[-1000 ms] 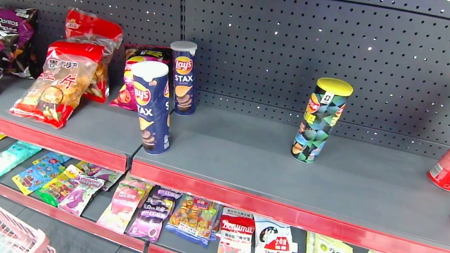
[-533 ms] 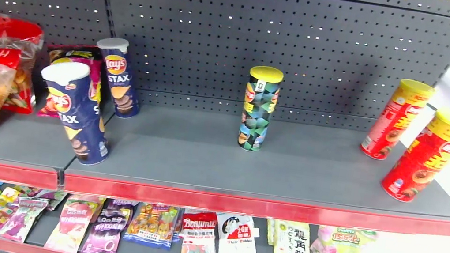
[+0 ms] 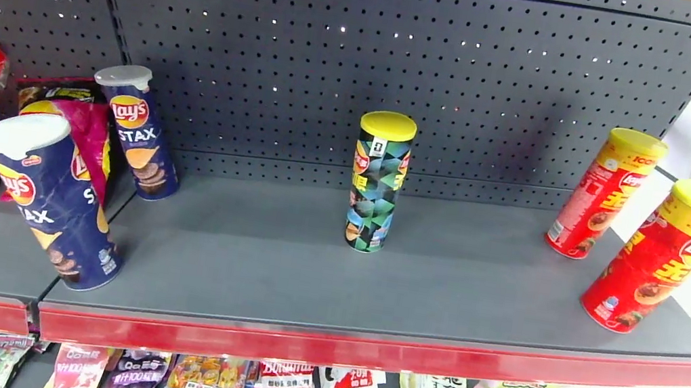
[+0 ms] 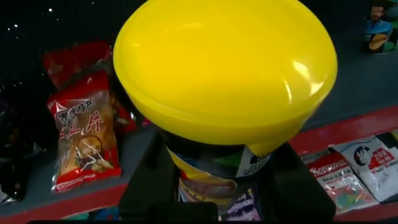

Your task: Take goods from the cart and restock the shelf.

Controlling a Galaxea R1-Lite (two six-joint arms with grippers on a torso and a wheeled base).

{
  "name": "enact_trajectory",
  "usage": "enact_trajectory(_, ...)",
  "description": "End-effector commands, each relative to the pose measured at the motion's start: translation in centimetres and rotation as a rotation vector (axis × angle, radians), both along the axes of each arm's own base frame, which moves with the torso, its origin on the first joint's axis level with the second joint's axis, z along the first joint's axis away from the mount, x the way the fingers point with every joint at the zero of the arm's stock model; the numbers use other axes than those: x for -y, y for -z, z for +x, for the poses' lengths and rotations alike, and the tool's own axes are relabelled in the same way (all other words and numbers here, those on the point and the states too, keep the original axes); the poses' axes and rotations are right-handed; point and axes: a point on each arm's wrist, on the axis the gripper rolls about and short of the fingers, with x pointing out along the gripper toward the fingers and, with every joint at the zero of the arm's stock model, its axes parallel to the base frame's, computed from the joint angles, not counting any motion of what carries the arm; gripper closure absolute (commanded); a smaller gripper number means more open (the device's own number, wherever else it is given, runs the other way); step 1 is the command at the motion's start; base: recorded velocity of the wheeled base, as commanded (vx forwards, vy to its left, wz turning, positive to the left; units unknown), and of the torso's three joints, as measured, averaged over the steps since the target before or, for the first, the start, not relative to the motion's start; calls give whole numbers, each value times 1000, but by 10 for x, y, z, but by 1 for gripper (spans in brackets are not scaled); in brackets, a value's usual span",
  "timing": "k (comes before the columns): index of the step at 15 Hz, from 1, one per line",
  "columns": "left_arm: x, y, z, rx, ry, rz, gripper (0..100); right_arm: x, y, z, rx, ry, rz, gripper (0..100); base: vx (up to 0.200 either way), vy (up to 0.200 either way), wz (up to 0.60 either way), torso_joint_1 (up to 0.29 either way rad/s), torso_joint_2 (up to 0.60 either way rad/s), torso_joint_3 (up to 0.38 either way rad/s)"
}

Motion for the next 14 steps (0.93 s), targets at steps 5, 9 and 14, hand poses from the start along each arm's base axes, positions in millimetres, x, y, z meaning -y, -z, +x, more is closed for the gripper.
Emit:
enact_trajectory(5, -1, 9, -16, 34, 18, 3, 100, -3, -34, -3, 45, -128, -55, 0, 0, 0, 0, 0, 0, 0)
enact_trajectory(9, 1, 9, -27, 56, 195, -115, 100, -10, -120, 35, -43, -475, -60, 0, 0, 0, 0, 0, 0, 0)
enact_trajectory(14, 2, 19, -25, -57, 191, -189, 100, -22, -175, 127, -183, -566, -114, 0, 0, 0, 0, 0, 0, 0)
